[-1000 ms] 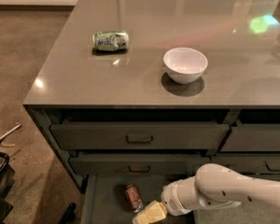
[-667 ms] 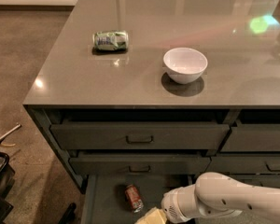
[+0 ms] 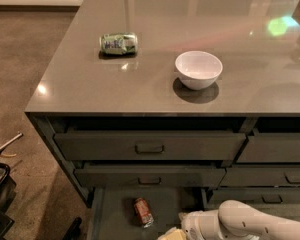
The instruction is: Pick coke can from bottom drawer and place on counter
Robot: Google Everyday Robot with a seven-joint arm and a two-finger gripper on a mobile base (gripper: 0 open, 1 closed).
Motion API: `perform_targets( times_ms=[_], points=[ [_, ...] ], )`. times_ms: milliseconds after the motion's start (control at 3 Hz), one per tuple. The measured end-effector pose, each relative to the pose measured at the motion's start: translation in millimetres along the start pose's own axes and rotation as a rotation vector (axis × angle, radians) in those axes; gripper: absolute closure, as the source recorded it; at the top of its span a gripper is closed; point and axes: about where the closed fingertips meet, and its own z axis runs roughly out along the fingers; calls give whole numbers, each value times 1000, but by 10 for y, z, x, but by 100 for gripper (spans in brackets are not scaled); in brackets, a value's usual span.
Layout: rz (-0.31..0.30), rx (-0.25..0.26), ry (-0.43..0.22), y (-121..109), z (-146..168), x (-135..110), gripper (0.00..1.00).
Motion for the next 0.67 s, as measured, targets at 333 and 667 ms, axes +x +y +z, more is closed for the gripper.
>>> perform_targets(
  times_ms=[333, 667],
  points=[
    [2, -4, 1, 20, 20, -4, 0],
    [39, -21, 4, -79, 236, 78, 0]
  ],
)
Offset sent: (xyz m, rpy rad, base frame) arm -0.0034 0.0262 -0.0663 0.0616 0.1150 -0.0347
